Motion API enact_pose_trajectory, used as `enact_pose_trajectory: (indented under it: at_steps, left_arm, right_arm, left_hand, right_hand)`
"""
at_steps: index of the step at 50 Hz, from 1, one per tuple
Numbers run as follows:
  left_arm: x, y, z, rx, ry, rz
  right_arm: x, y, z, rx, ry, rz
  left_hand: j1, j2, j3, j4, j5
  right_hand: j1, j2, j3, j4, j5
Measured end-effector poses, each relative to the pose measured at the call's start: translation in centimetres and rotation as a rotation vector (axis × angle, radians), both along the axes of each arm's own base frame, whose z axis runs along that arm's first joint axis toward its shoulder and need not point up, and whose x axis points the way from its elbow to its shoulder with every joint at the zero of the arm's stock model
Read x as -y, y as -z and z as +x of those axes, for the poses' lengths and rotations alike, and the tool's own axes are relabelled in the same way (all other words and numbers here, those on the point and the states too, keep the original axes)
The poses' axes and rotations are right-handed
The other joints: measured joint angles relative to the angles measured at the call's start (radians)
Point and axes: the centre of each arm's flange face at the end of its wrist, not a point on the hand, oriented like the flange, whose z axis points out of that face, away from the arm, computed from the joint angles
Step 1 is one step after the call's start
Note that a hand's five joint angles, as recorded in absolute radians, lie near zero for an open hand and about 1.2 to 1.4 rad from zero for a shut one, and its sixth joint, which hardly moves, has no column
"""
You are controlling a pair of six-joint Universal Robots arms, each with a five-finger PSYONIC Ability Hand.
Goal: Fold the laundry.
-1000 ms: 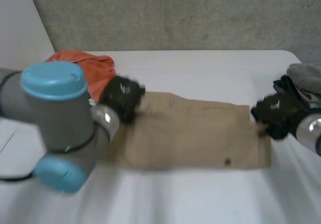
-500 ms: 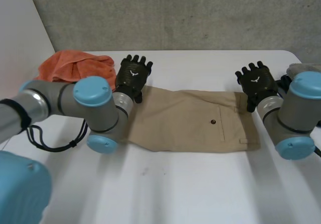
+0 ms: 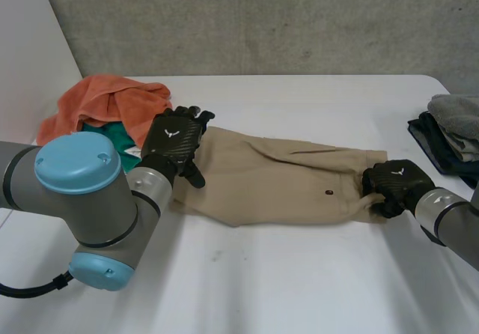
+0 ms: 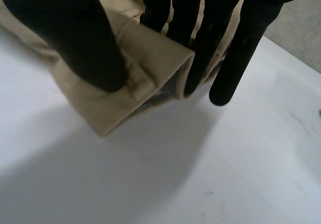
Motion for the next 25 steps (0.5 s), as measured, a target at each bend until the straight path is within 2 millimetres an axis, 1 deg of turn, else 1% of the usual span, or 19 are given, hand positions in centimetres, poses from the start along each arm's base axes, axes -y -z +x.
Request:
enact_pose_trajectory:
  at_steps: [2,3,5,6,7,11,13,14,16,18,21,22,23,24,25]
  left_arm:
    - [0.0,-0.1,0.0,-0.002,-0.001,-0.002]
    - [0.0,-0.4,0.0,-0.006,-0.003,-0.009]
    - [0.0,-0.6,0.1,-0.008,-0.004,-0.013]
    - [0.0,-1.2,0.1,-0.014,-0.005,-0.024]
    - [-0.1,-1.5,0.2,-0.017,-0.006,-0.031]
    - [-0.4,-2.5,0.4,-0.028,-0.007,-0.049]
    - [-0.5,-2.7,0.5,-0.031,-0.008,-0.052]
    - [-0.6,-2.8,0.6,-0.034,-0.008,-0.052]
    - [-0.8,-3.0,0.7,-0.039,-0.009,-0.053]
    - [-0.9,-3.2,0.8,-0.046,-0.010,-0.053]
    - [-1.0,-3.7,0.9,-0.064,-0.011,-0.056]
    - [-1.1,-3.9,0.9,-0.071,-0.011,-0.058]
    - [-1.1,-4.1,0.9,-0.076,-0.012,-0.060]
    - [-1.2,-4.3,0.9,-0.083,-0.012,-0.062]
    - [-1.2,-4.5,1.0,-0.089,-0.012,-0.065]
  right_arm:
    - [0.3,0.0,-0.3,-0.013,0.012,-0.016]
    - [0.7,-0.4,-0.8,-0.035,0.034,-0.050]
    - [0.9,-0.6,-1.1,-0.045,0.043,-0.065]
    - [1.5,-1.8,-2.2,-0.089,0.072,-0.126]
    - [1.7,-2.5,-2.9,-0.119,0.085,-0.158]
    - [2.4,-4.8,-5.2,-0.256,0.118,-0.263]
    - [2.4,-5.5,-5.4,-0.302,0.110,-0.297]
    - [2.3,-5.8,-5.2,-0.321,0.095,-0.316]
    - [1.9,-6.5,-3.7,-0.343,0.042,-0.361]
    - [1.2,-7.1,-1.2,-0.340,-0.033,-0.415]
    - [-1.0,-8.2,4.1,-0.296,-0.191,-0.528]
    - [-1.7,-8.4,5.6,-0.278,-0.237,-0.559]
    - [-2.4,-8.4,6.8,-0.262,-0.275,-0.581]
    - [-3.5,-8.3,8.7,-0.233,-0.344,-0.613]
    - [-4.5,-8.0,10.2,-0.210,-0.402,-0.632]
  left_hand:
    - [0.000,0.000,0.000,0.000,0.000]
    - [0.000,0.000,0.000,0.000,0.000]
    - [0.000,0.000,0.000,0.000,0.000]
    - [0.000,0.000,0.000,0.000,-0.001]
    - [0.000,0.000,0.000,0.000,0.000]
    - [0.000,0.000,0.000,0.000,0.000]
    - [0.000,0.000,0.000,0.000,-0.001]
    - [0.000,0.000,0.000,0.000,0.000]
    - [0.000,0.000,0.000,0.000,0.000]
    - [0.000,0.000,0.000,0.000,0.000]
    - [0.000,0.000,0.000,0.000,0.000]
    - [0.000,0.000,0.000,0.000,0.000]
    - [0.000,0.000,0.000,0.000,0.000]
    - [0.000,0.000,0.000,0.000,0.000]
    - [0.000,0.000,0.000,0.000,0.000]
  right_hand:
    - [0.000,0.002,0.008,0.022,0.008]
    - [0.000,0.002,0.008,0.027,0.008]
    - [0.000,0.002,0.008,0.027,0.008]
    - [0.010,0.002,0.008,0.028,0.020]
    - [0.024,0.002,0.008,0.028,0.027]
    - [0.064,0.012,0.008,0.031,0.048]
    - [0.067,0.012,0.008,0.031,0.049]
    - [0.067,0.012,0.011,0.031,0.049]
    - [0.067,0.012,0.019,0.031,0.049]
    - [0.067,0.012,0.024,0.031,0.049]
    - [0.067,0.017,0.031,0.031,0.049]
    - [0.067,0.017,0.032,0.031,0.049]
    - [0.067,0.017,0.033,0.031,0.049]
    - [0.067,0.017,0.033,0.031,0.050]
    - [0.067,0.017,0.033,0.031,0.052]
